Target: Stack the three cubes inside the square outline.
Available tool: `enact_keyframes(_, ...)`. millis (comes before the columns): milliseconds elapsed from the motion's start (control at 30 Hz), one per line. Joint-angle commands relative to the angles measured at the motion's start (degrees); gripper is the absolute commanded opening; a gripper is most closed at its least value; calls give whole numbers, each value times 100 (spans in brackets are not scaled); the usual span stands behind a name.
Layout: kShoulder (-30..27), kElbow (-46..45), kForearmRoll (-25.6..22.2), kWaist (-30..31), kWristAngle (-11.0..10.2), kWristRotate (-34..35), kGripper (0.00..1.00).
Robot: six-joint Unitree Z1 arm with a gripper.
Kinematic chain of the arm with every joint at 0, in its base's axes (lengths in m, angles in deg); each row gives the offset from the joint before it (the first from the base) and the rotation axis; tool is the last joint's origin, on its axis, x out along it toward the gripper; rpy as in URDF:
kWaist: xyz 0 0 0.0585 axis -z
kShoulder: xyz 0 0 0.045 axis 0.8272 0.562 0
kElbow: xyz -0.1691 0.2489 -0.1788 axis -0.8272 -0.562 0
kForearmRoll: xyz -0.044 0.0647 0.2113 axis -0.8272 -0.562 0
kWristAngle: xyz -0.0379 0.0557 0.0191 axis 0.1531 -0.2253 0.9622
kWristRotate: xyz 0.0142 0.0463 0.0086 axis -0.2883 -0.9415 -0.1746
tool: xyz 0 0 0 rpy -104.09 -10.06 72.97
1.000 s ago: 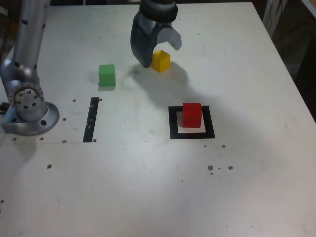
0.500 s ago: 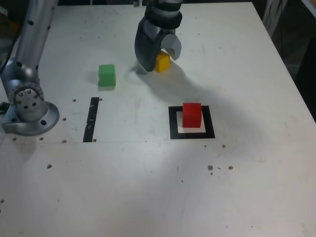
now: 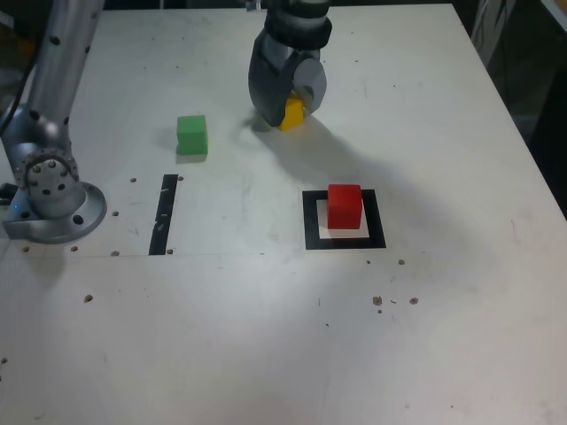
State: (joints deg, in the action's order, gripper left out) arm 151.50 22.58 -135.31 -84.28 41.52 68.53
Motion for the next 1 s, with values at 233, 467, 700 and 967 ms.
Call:
enact_keyframes(233, -46, 291, -400, 195, 35, -153, 19)
enact_keyframes(467, -605, 735, -1102, 978, 39, -621, 19)
enact_keyframes(700, -1149, 738, -1317, 2298, 122, -738, 19)
enact_keyframes(967, -1058, 574, -1253, 3387, 230, -155, 19)
